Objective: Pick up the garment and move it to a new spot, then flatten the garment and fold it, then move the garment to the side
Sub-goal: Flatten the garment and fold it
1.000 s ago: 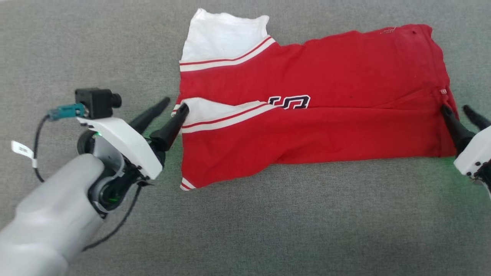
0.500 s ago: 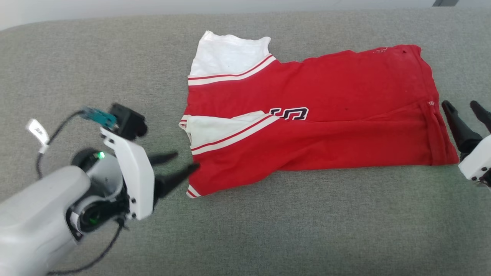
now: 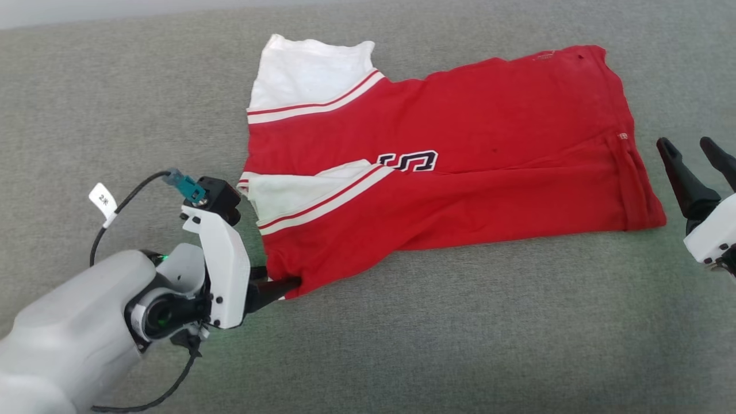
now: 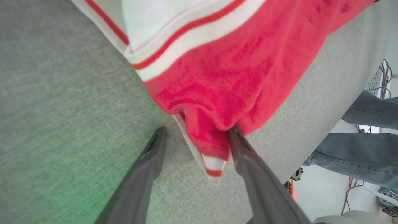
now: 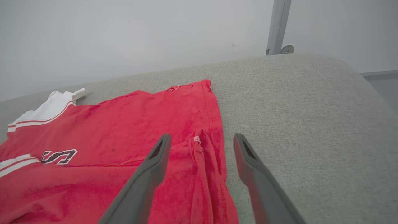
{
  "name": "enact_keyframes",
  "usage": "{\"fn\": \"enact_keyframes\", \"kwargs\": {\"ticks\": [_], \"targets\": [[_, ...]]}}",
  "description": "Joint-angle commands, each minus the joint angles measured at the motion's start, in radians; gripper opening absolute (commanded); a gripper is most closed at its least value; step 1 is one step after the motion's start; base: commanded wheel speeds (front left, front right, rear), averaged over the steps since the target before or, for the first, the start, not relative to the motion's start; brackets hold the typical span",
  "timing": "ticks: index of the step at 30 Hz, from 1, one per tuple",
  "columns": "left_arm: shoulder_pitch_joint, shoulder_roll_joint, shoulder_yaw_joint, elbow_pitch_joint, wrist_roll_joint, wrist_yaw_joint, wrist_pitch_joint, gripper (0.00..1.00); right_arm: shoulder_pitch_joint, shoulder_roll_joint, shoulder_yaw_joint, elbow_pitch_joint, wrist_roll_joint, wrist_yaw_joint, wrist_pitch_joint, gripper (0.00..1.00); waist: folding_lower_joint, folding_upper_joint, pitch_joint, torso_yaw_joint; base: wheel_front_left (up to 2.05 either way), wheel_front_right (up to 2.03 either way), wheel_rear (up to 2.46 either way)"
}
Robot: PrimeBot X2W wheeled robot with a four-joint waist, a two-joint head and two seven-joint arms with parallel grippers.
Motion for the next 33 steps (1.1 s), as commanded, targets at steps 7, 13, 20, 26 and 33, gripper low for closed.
{"fn": "enact_keyframes", "kwargs": {"ticks": [7,13,20,26,33], "targets": [[0.031,-0.084,-0.026,0.083,-0.052,-0.054,0.074,0.00,0.004,-0.003,-0.007,-0.004,-0.012,0.000,0.026,1.00,0.0000,-0.0001,0.016,-0.028,0.00,0.00,0.00],[0.017,-0.081,-0.010,0.103,-0.036,-0.073,0.041,0.00,-0.003,-0.057,0.065,0.001,-0.020,0.000,0.183,1.00,0.0000,-0.0001,0.020,-0.026,0.00,0.00,0.00],[0.003,-0.096,-0.006,0.090,-0.019,-0.091,0.021,0.00,-0.063,-0.126,0.153,0.074,0.033,0.000,0.409,1.00,0.0000,-0.0001,0.034,-0.004,0.00,0.00,0.00],[-0.016,-0.109,-0.002,0.099,0.003,-0.096,0.002,0.00,-0.112,-0.136,0.221,0.178,0.050,0.000,0.519,1.00,0.0000,-0.0001,0.050,0.018,0.00,0.00,0.00],[-0.010,-0.127,0.000,0.138,0.045,-0.094,-0.061,0.00,-0.083,-0.171,0.294,0.172,0.142,0.000,0.567,0.00,0.0000,-0.0001,0.039,0.040,0.00,0.00,0.00]]}}
